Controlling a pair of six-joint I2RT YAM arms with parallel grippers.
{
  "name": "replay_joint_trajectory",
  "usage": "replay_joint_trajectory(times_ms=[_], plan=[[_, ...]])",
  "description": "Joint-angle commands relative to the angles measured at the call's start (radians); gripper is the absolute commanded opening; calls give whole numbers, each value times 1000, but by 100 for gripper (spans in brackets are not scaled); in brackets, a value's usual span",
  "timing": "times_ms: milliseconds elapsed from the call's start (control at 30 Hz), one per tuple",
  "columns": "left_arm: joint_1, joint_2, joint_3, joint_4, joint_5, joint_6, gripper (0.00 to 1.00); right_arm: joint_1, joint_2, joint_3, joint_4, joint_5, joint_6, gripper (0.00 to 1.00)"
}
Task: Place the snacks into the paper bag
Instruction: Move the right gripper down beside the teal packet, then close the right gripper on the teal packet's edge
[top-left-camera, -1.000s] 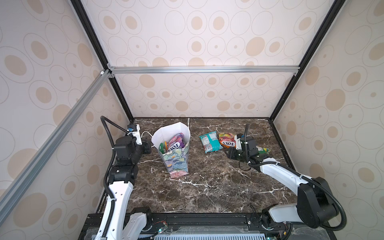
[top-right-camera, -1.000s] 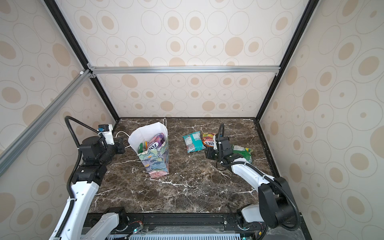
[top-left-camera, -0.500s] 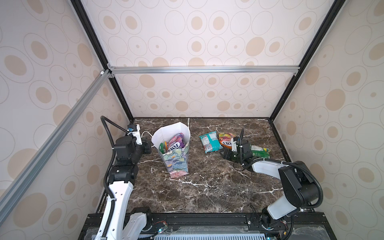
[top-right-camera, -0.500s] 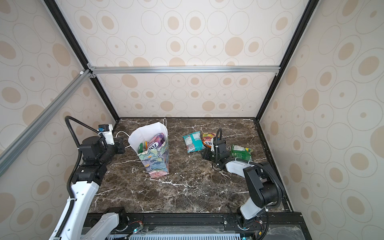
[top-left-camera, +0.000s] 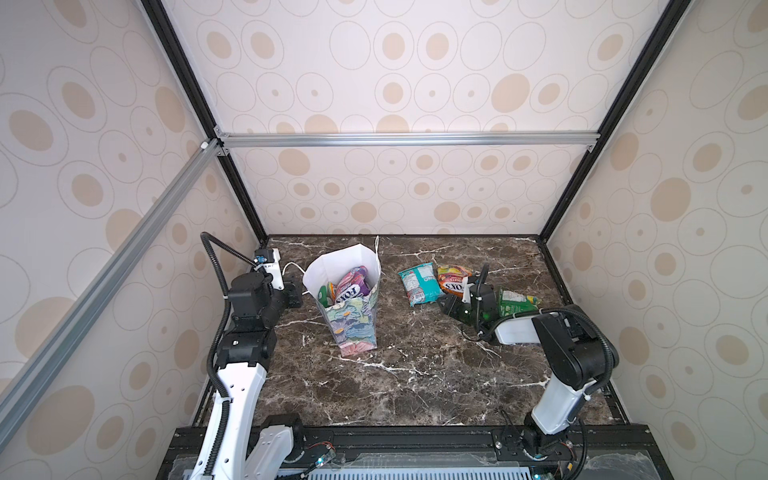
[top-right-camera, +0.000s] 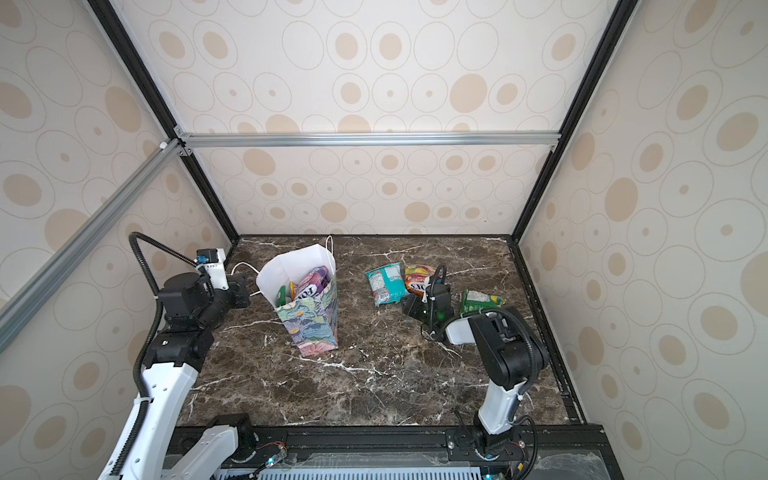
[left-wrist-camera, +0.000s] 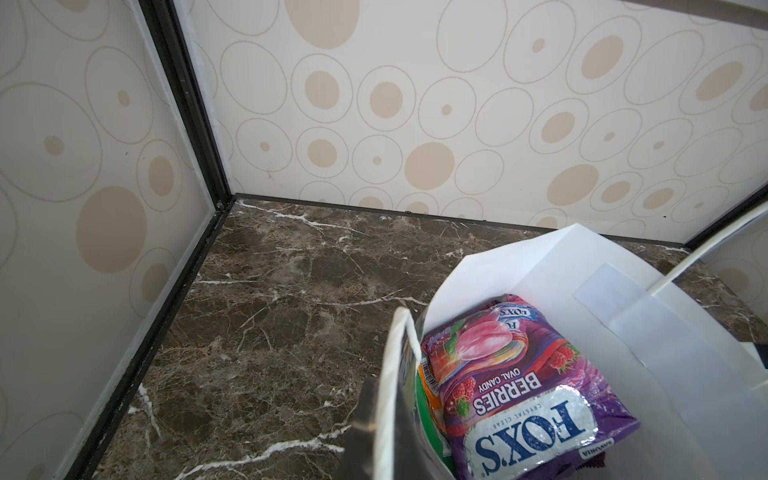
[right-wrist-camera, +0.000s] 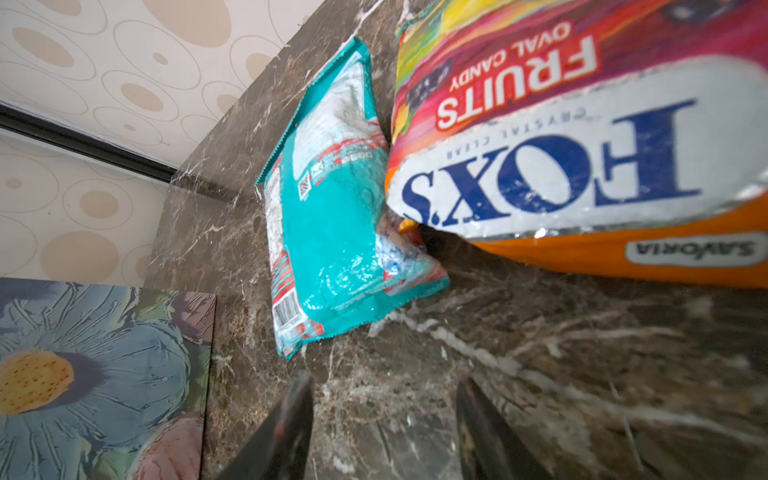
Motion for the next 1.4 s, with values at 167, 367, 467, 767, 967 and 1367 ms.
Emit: replay_joint_trajectory(times_ms=[167, 367, 467, 767, 967, 1367], plan=[[7, -5, 9, -1, -3, 21, 0, -8, 86, 25, 165, -25, 45, 59], [7, -5, 8, 0, 2, 21, 0, -8, 132, 52, 183, -22, 66, 59], [6, -9, 10, 0, -1, 22, 0, -7, 147, 60, 181, -15, 73, 60], [7, -16, 9, 7, 18, 18, 0, -8, 161, 51, 195, 7, 76, 60], [6, -19, 9, 7, 17, 20, 0, -8, 195, 72, 208, 3, 56, 60], [6, -18, 9, 5, 13, 19, 0, -10, 262, 110, 270, -20, 111, 49]])
